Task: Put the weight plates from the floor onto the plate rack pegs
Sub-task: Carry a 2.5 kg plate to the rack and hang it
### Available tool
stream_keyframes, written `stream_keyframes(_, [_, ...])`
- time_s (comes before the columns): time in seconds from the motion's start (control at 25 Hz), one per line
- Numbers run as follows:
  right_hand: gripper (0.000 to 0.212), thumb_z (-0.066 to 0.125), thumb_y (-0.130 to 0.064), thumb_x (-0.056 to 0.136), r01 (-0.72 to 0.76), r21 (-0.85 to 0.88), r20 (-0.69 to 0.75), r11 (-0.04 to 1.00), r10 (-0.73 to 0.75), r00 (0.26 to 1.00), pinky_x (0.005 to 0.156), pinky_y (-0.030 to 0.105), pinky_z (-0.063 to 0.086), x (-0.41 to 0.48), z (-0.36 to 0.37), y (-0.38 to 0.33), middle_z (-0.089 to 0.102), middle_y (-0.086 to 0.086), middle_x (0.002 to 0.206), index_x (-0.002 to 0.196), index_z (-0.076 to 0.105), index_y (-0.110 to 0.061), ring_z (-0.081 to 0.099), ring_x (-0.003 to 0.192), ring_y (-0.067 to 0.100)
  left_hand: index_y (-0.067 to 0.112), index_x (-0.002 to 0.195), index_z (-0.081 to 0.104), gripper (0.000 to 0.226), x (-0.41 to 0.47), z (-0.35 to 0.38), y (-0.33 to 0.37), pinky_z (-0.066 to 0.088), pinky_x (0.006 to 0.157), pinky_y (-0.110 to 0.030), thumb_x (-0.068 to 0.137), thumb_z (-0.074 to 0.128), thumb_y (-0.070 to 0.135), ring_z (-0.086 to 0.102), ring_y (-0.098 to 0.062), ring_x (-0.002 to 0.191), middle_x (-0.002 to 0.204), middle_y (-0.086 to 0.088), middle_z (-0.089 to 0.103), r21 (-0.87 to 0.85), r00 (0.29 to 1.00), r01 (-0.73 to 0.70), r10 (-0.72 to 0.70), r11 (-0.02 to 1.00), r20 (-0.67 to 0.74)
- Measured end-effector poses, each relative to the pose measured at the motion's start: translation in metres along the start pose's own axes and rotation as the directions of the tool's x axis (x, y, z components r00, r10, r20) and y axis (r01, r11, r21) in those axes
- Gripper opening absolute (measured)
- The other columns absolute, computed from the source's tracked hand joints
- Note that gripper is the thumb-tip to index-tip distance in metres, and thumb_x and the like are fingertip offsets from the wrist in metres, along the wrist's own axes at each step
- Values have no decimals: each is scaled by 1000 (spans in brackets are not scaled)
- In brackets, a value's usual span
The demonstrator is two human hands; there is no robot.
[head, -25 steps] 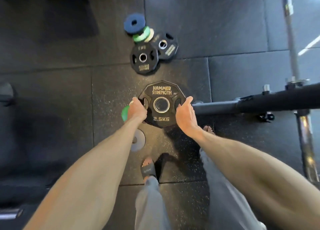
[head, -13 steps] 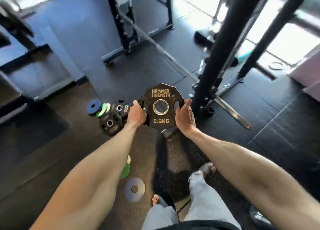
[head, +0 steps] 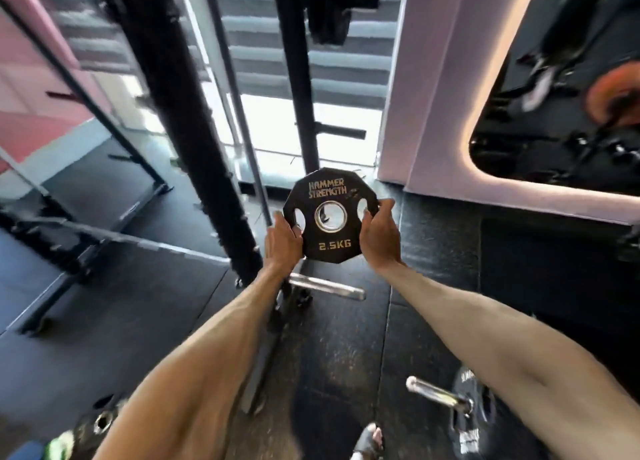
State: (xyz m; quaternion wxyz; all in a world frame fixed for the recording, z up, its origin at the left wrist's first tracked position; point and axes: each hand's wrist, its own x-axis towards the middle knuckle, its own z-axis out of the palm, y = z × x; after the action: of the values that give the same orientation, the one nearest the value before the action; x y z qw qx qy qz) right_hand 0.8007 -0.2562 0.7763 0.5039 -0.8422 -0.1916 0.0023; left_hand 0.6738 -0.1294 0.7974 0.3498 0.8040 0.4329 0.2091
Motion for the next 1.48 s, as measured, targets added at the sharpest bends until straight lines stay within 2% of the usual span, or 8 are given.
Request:
stream_keyframes(0.2, [19,42,-20,104,54,-32,-190,998,-59,980,69,29,40,92,-60,29,68,13,109,120,40,-10,67,95,38,-4,111,46,21,65,75,95,48,72,-46,95,51,9,64,-45,93,103,-31,66,-75,987,-145,149,987,60])
stream_keyframes(0.36, [13,42,-16,104,34,-13,-257,999,-37,966,61,29,44,152,-93,49,65,8,101,114,38,-10,67,87,30,9,99,36,16,106,125,150,54,58,-45,94,51,11,66,-38,68,85,-21,67,-130,963,-227,243,965,121])
stream_keyframes(0.56, [9,41,-16,104,12,-56,-380,998,-32,924,49,12,32,230,-124,70,58,-1,92,110,39,-10,52,71,14,4,106,51,13,163,193,223,40,58,-33,97,47,12,58,-29,70,84,-9,60,-165,941,-259,287,952,177])
stream_keyframes(0.76, [9,43,-25,103,14,-104,-506,995,-65,860,60,32,39,325,-144,88,61,-4,90,108,37,-19,58,74,16,2,115,49,19,233,252,293,50,56,-37,98,47,10,62,-29,74,93,-14,65,-243,902,-325,377,914,212])
stream_keyframes(0.84, [11,44,-25,103,2,-141,-561,990,-81,824,60,35,43,358,-152,92,63,-2,91,109,37,-18,63,79,23,0,119,49,23,257,271,322,42,53,-30,99,48,11,58,-24,75,99,-16,67,-246,882,-366,419,897,217])
stream_keyframes(1.12, [16,42,-28,104,60,-88,-623,994,-102,775,68,43,52,482,-166,123,66,2,98,113,39,-15,66,87,28,-1,119,50,22,330,333,391,35,56,-31,100,49,9,59,-29,70,93,-23,68,-288,860,-474,508,832,53])
stream_keyframes(1.28, [22,43,-26,104,185,0,-568,983,-152,809,68,31,46,573,-166,135,64,2,100,117,42,-9,65,89,24,2,114,48,19,388,374,423,36,52,-32,101,47,15,62,-37,65,83,-24,67,-261,865,-498,493,827,-90])
stream_keyframes(1.48, [25,41,-30,104,291,98,-432,952,-223,874,72,33,49,696,-158,131,63,1,103,119,40,-9,63,89,21,5,111,45,18,447,400,466,40,57,-36,102,45,19,65,-41,76,92,-22,69,-196,891,-408,343,892,-297])
